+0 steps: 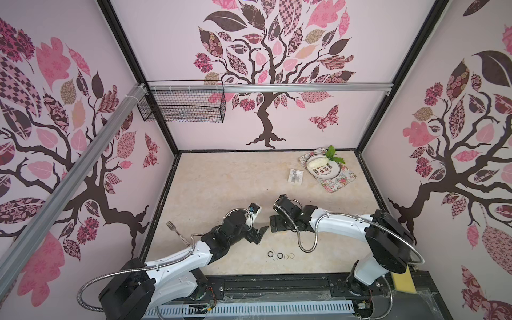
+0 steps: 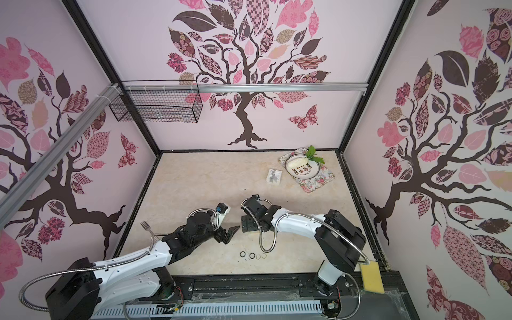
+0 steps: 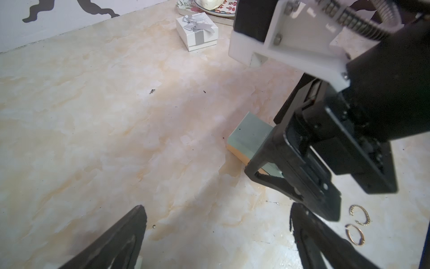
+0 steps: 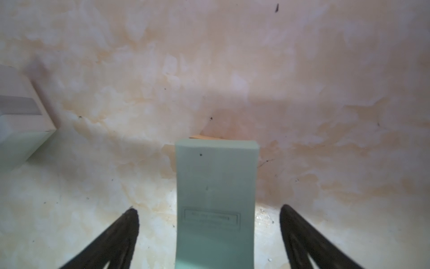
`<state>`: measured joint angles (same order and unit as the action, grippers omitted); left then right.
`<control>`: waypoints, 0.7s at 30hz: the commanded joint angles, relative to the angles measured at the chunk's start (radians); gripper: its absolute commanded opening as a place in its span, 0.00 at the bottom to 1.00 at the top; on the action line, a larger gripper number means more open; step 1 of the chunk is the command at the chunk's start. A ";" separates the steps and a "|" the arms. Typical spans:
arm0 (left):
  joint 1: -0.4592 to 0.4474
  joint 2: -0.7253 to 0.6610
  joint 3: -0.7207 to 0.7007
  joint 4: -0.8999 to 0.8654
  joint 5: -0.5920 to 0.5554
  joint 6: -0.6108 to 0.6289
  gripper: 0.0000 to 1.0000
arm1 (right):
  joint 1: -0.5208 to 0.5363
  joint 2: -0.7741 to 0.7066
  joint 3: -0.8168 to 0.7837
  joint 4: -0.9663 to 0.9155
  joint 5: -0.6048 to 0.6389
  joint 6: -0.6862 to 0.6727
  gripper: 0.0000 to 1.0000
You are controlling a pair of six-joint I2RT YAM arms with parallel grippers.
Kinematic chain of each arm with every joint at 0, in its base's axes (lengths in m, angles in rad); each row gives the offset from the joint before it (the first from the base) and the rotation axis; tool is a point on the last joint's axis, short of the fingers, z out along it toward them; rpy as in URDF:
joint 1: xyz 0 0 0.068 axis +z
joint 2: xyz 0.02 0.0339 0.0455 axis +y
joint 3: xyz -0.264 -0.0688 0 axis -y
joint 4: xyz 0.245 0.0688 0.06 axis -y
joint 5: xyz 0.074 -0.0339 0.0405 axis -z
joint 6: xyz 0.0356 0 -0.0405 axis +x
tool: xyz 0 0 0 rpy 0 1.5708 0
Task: Take the rings out of the lift-off lid box
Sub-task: Place the lid on the jewelry box, then adjust the jewelry box at the center of the board.
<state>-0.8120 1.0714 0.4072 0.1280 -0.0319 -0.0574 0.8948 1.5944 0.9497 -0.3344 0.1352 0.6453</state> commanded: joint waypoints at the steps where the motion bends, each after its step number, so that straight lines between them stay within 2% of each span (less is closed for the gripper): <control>1: 0.004 -0.005 -0.016 -0.009 0.011 0.003 0.98 | -0.007 -0.107 0.026 -0.018 -0.014 -0.003 1.00; 6: -0.003 0.011 0.014 -0.058 0.059 0.014 0.98 | -0.095 -0.284 -0.167 0.174 -0.211 -0.005 1.00; 9: -0.059 0.035 0.034 -0.078 0.017 0.025 0.98 | -0.145 -0.366 -0.282 0.277 -0.294 0.016 1.00; 12: -0.122 0.087 0.070 -0.100 -0.028 0.032 0.98 | -0.155 -0.392 -0.321 0.285 -0.313 0.019 0.99; 21: -0.130 0.197 0.109 -0.067 -0.032 -0.020 0.98 | -0.156 -0.383 -0.395 0.395 -0.373 0.056 0.99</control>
<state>-0.9390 1.2583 0.4702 0.0368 -0.0517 -0.0616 0.7372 1.2182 0.5484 -0.0063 -0.2054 0.6548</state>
